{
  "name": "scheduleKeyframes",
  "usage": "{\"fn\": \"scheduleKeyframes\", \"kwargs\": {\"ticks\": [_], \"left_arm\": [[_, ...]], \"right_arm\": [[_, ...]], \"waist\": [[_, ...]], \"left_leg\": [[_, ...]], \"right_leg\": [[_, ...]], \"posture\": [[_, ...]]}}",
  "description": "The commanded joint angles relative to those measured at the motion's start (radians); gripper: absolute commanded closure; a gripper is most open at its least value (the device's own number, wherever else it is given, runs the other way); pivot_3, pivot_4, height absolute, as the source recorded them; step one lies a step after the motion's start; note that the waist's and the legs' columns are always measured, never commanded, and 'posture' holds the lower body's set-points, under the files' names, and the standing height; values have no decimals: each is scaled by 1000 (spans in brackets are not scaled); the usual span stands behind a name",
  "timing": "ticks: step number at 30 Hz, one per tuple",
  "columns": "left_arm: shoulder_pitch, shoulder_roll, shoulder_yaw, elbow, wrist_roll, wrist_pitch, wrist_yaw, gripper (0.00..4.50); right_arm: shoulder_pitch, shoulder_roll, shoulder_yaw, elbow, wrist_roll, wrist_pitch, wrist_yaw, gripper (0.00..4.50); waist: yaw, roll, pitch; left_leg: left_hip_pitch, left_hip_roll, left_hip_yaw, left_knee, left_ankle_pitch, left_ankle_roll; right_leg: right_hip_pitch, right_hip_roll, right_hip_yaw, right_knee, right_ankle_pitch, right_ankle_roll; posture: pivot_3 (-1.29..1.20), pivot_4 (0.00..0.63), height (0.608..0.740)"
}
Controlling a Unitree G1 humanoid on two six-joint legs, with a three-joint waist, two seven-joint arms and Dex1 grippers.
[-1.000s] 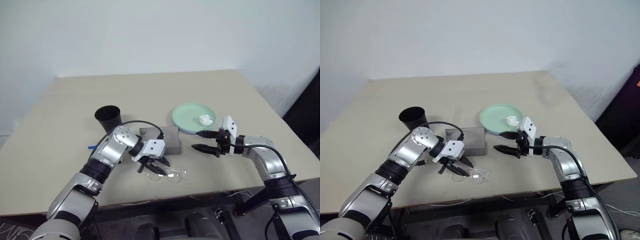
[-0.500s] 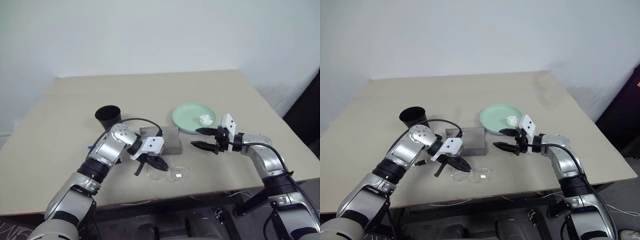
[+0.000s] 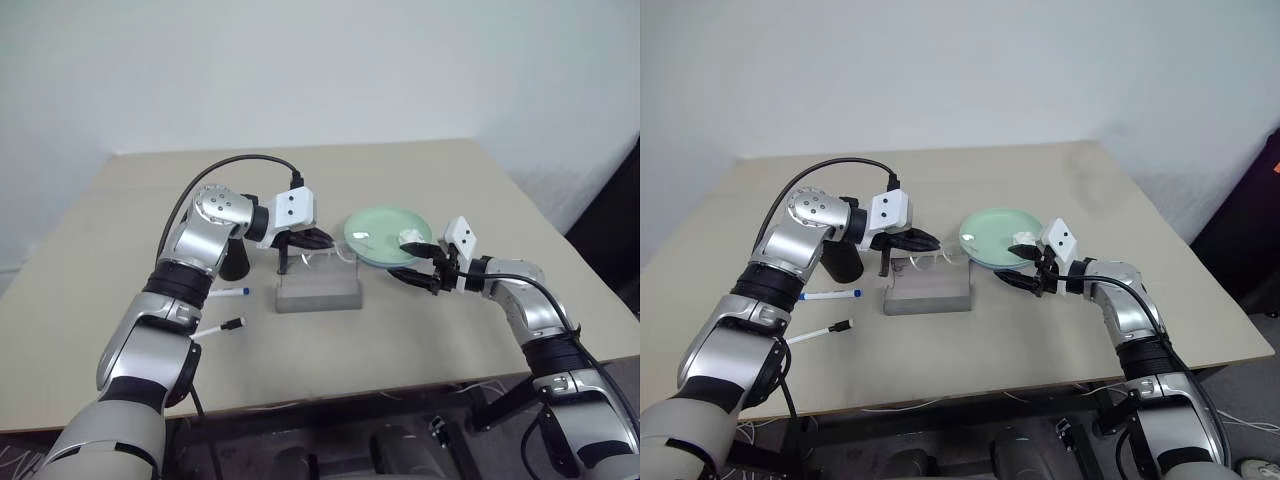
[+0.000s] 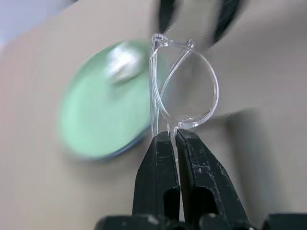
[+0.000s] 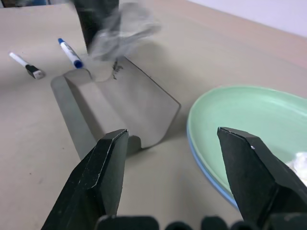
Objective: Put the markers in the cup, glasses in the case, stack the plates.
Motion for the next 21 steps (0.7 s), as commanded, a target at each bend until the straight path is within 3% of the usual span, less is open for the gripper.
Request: {"fn": "scheduleKeyframes", "kwargs": {"ticks": [1, 11, 20, 21], "left_arm": [[-28, -21, -25, 75, 59, -106, 38, 4465], [-6, -33, -83, 130, 167, -172, 36, 4465], [37, -19, -95, 68, 168, -133, -39, 4465], [43, -20, -90, 59, 160, -118, -48, 4280]], "right_arm": [[-25, 6, -21, -15, 5, -26, -7, 1274], [-7, 5, -26, -31, 4, -26, -12, 1274], [-6, 9, -23, -25, -1, -32, -22, 1274], [-6, 11, -22, -24, -2, -33, -23, 1274]], "waist": [[1, 0, 0], [1, 0, 0], [0, 0, 0], [0, 0, 0]], "left_leg": [[0, 0, 0, 0, 0, 0], [-2, 0, 0, 1, 0, 0], [-1, 0, 0, 1, 0, 0], [-1, 0, 0, 1, 0, 0]], "right_leg": [[0, 0, 0, 0, 0, 0], [-1, 0, 0, 0, 0, 0], [-1, 0, 0, 1, 0, 0], [-1, 0, 0, 1, 0, 0]], "posture": [[0, 0, 740], [0, 0, 740], [0, 0, 740], [0, 0, 740]]}}
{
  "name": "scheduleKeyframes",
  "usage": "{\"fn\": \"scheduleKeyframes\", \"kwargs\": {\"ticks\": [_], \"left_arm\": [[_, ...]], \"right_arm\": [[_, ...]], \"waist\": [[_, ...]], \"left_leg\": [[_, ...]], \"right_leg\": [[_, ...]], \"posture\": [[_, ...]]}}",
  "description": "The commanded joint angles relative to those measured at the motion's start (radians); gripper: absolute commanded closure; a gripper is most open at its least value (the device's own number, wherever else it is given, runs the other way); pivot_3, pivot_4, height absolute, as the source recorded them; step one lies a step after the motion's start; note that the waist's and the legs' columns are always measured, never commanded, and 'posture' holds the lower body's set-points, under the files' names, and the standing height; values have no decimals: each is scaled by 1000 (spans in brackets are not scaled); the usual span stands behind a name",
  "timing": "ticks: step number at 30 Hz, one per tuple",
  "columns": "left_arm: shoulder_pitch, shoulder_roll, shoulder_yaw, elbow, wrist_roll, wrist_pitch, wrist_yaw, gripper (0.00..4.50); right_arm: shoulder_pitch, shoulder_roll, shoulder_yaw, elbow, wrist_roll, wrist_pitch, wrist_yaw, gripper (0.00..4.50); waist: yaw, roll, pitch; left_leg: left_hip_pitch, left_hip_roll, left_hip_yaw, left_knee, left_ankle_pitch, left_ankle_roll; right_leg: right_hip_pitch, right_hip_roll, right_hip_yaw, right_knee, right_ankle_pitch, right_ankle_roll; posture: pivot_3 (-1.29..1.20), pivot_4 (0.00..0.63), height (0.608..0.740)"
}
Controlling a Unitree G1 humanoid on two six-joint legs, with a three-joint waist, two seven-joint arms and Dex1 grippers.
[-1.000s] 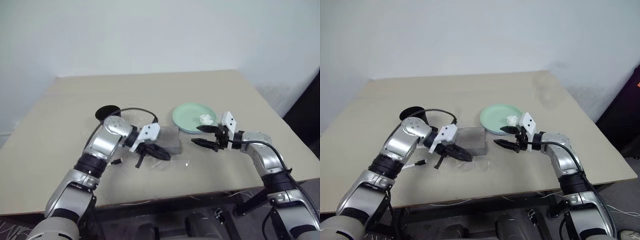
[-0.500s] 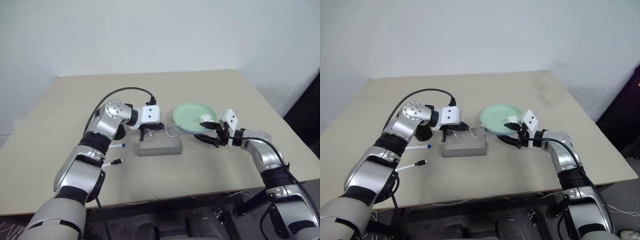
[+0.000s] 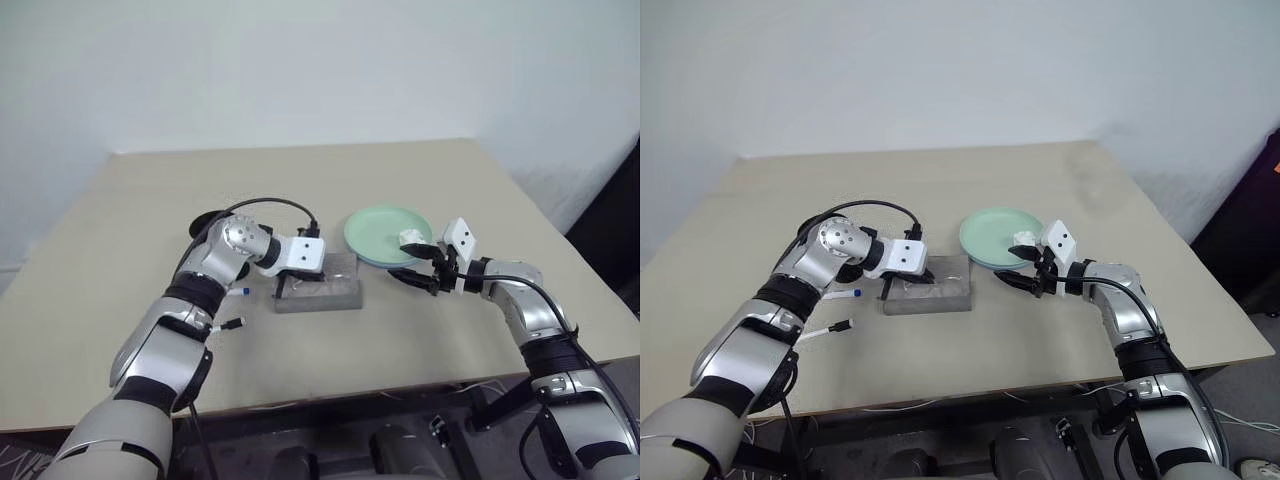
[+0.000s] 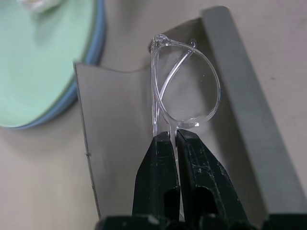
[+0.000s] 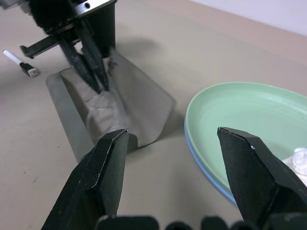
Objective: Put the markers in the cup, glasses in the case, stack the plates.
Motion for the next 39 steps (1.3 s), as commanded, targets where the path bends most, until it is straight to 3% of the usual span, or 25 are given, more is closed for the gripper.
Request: {"fn": "scheduleKeyframes", "kwargs": {"ticks": [1, 6, 14, 17, 21, 25, 31, 34, 39], "left_arm": [[1, 7, 14, -54, -18, 37, -28, 4059], [6, 0, 40, -79, -40, 47, -4, 2602], [-66, -43, 136, -26, -98, 87, 103, 2602], [-109, -46, 149, 37, -74, 60, 188, 3216], [-141, -47, 111, 122, 13, 4, 315, 4465], [-168, -57, 56, 218, 115, -49, 460, 4465], [-159, -76, -5, 305, 202, -97, 536, 4465], [-145, -76, 2, 315, 185, -109, 479, 4465], [-98, -50, 82, 219, 33, -111, 210, 4465]], "right_arm": [[-9, 2, -19, -27, 6, -22, -4, 1274], [-8, 5, -14, -26, 3, -26, -4, 1274], [-5, 15, -10, -32, 4, -24, -2, 1274], [1, 18, -15, -57, 21, -15, 8, 1274], [16, 14, -30, -124, 66, 18, 36, 1274], [35, -3, -49, -224, 126, 79, 62, 1274], [55, -32, -62, -319, 164, 129, 66, 1274], [61, -35, -65, -326, 159, 134, 58, 1274], [67, -34, -72, -330, 158, 138, 43, 1274]], "waist": [[0, 0, 0], [0, 0, 0], [0, 0, 0], [0, 0, 0], [0, 0, 0], [1, 0, 0], [25, 0, 0], [32, 0, 0], [44, 0, 0]], "left_leg": [[0, 0, 0, 0, 0, 0], [0, 0, 0, 0, 0, 0], [0, 0, -1, 1, 0, 0], [0, 0, -1, 1, 0, 0], [1, 0, 0, 0, 0, 0], [1, 0, -1, 1, 0, 0], [0, 0, -1, 1, 0, 0], [0, 0, -1, 1, 0, 0], [0, 0, 0, 1, 0, 0]], "right_leg": [[0, 0, 0, 0, 0, 0], [0, 0, 0, 0, 0, 0], [0, 0, 0, 0, 0, 0], [0, 0, 0, 1, 0, 0], [0, 0, 0, 0, 0, 0], [0, 0, 0, 1, 0, 0], [0, 0, -1, 1, 0, 0], [0, 1, -1, 1, 0, 0], [0, 0, -1, 0, 0, 0]], "posture": [[0, 0, 740], [0, 0, 740], [0, 0, 740], [0, 0, 740], [0, 0, 740], [0, 0, 740], [0, 0, 740], [0, 0, 740], [0, 0, 740]]}}
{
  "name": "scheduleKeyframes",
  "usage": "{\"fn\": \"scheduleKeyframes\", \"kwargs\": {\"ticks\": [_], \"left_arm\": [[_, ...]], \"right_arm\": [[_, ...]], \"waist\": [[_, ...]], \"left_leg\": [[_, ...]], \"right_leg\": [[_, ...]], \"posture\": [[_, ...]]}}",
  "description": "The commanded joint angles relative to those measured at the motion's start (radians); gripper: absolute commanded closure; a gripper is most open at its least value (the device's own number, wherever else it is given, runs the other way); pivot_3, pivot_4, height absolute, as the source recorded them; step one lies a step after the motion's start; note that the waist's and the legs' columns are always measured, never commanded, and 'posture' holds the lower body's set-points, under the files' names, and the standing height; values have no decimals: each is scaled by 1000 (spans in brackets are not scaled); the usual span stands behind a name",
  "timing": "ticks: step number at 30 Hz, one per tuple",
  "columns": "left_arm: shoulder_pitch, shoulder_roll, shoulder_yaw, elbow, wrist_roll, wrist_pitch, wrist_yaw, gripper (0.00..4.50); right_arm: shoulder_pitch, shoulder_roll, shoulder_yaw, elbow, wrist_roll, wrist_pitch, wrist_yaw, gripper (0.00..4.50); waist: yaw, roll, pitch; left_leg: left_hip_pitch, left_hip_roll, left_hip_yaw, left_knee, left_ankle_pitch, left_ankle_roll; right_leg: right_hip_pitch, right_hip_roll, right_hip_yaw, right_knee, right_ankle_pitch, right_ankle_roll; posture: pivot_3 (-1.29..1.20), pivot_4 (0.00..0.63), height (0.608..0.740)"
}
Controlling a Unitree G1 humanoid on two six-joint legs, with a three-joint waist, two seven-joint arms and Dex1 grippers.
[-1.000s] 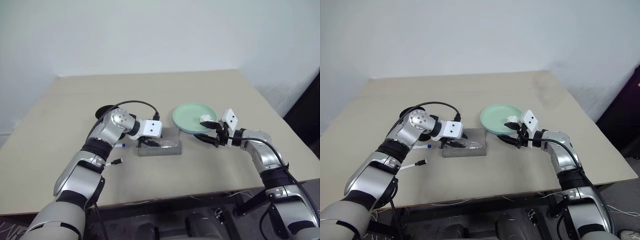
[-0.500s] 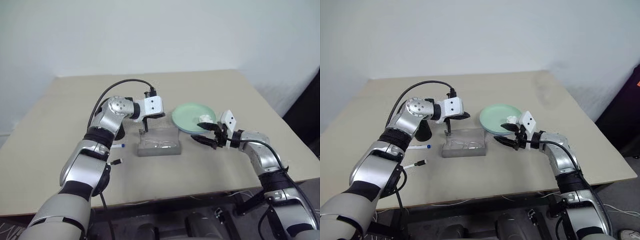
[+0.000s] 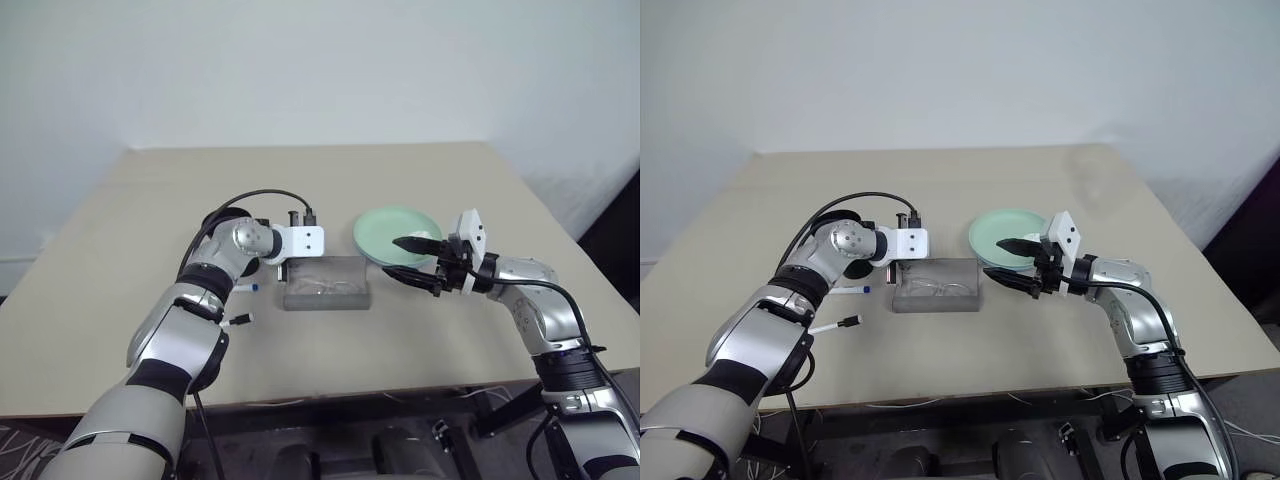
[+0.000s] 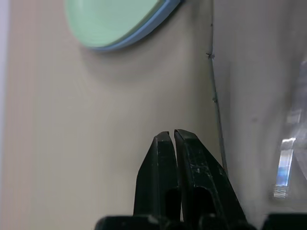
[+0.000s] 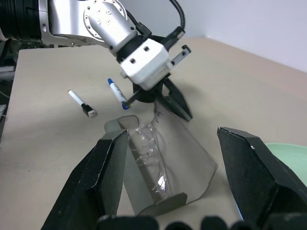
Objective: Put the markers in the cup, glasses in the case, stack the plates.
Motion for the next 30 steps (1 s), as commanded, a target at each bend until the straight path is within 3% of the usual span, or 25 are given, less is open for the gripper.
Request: {"fn": "scheduleKeyframes", "kwargs": {"ticks": [1, 8, 13, 20, 26, 30], "left_arm": [[27, 33, 66, -115, -127, 9, -189, 4465], [167, 131, 92, -385, -247, 129, -422, 4465], [251, 181, 69, -478, -213, 163, -403, 4465], [349, 235, 132, -673, -318, 281, -430, 4465], [449, 389, 169, -820, -379, 374, -514, 4465], [504, 516, 192, -804, -382, 404, -566, 3588]], "right_arm": [[-7, -11, -33, -34, 21, -4, -14, 1274], [-8, -6, -28, -24, 18, -7, -19, 1274], [-26, 10, -19, -10, 11, -17, -26, 1274], [-31, 10, -16, -11, 9, -16, -26, 1274], [-21, 9, -10, -22, 7, -12, -28, 1274], [-23, 16, 1, -10, 1, -16, -28, 1274]], "waist": [[1, 0, 0], [0, 0, 0], [1, 0, 0], [0, 0, 0], [-1, 0, 0], [-1, 0, 0]], "left_leg": [[0, 0, 0, 0, 0, 0], [0, 1, 0, 0, 0, 0], [1, 1, 0, 1, 0, 0], [1, 1, 0, 1, 0, 0], [2, 2, 0, -1, 0, 0], [2, 2, 1, 0, 0, 0]], "right_leg": [[0, 0, 0, 0, 0, 0], [0, 0, 0, 0, 0, 0], [0, 0, 0, 1, 0, 0], [1, 0, 0, 1, 0, 0], [-1, 1, -1, 2, 0, -1], [0, 0, -1, 2, 0, -1]], "posture": [[0, 0, 740], [0, 0, 740], [0, 0, 740], [0, 0, 740], [0, 0, 740], [0, 0, 740]]}}
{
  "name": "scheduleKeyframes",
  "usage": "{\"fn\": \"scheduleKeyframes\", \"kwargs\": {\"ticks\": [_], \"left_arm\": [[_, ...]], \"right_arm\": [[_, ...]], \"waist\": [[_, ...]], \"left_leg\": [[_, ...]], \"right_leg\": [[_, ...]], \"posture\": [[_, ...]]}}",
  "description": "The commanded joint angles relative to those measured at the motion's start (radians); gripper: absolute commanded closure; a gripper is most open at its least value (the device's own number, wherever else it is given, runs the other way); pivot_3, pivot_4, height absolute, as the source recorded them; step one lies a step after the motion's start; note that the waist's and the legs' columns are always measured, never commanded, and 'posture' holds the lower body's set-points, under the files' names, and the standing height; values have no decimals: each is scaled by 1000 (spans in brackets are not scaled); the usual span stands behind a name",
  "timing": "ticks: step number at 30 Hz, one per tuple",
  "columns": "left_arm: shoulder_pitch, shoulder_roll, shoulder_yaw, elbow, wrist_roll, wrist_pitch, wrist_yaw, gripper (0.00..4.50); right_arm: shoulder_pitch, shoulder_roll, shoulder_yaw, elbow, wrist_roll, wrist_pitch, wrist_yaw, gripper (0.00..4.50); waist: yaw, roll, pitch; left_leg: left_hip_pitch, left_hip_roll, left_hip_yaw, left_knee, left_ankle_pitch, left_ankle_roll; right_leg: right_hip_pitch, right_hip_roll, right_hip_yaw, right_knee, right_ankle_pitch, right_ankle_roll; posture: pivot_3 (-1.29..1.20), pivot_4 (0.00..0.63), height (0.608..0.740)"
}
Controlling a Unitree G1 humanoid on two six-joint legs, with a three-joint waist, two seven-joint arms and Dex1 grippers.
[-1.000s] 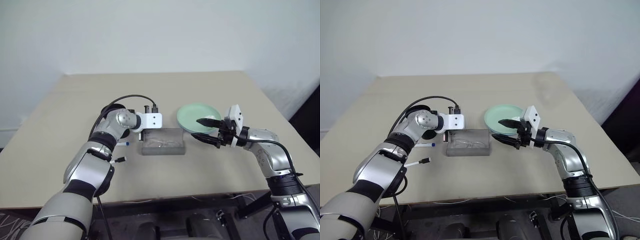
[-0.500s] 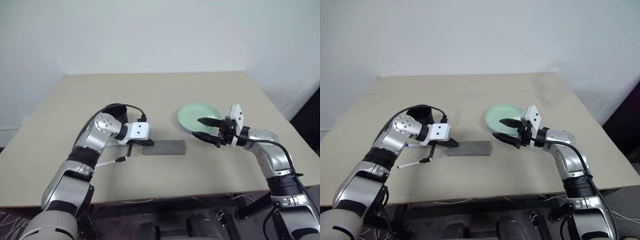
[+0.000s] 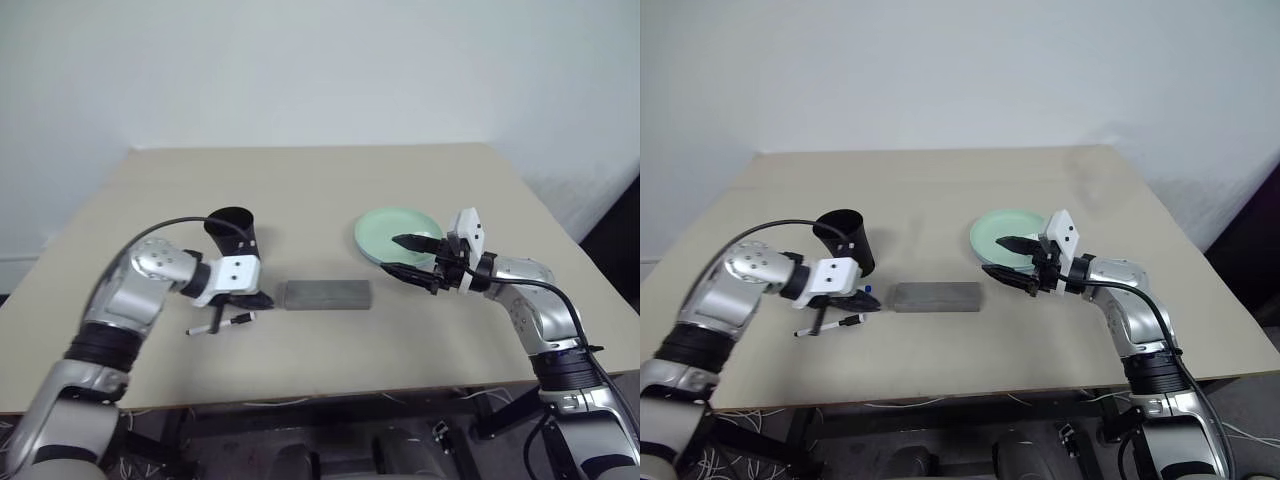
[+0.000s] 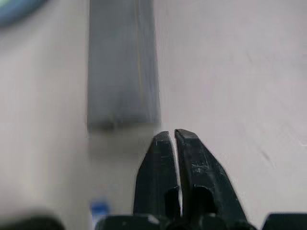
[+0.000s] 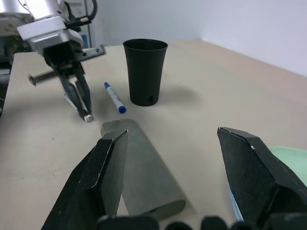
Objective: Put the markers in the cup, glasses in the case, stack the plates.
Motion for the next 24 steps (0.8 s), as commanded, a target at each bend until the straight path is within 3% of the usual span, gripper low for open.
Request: {"fn": "scheduleKeyframes", "kwargs": {"ticks": [1, 5, 22, 24], "left_arm": [[8, 61, 34, 11, -2, -6, -16, 3228], [-3, 75, 16, 45, 30, -35, 4, 1848], [0, -27, -60, 141, 120, -20, 76, 1848], [1, -25, -57, 142, 117, -23, 75, 2426]], "right_arm": [[-24, 3, -3, -10, 1, -15, -4, 1274], [-31, 9, 3, 3, -4, -19, -1, 1274], [-4, 13, 11, 1, -14, -31, -13, 1274], [1, 13, 11, -2, -13, -32, -16, 1274]], "waist": [[2, 0, 0], [6, 0, 0], [8, 2, -1], [8, 2, -1]], "left_leg": [[0, 0, 0, 0, 0, 0], [0, 0, 0, 1, 0, 0], [1, -1, 0, 1, 0, 0], [1, -1, 0, 2, 0, 0]], "right_leg": [[0, 0, 0, 0, 0, 0], [1, -1, -1, -1, 0, 0], [2, -1, -1, 1, 0, 0], [2, -1, -1, 1, 0, 0]], "posture": [[0, 0, 740], [0, 0, 740], [0, 0, 740], [0, 0, 740]]}}
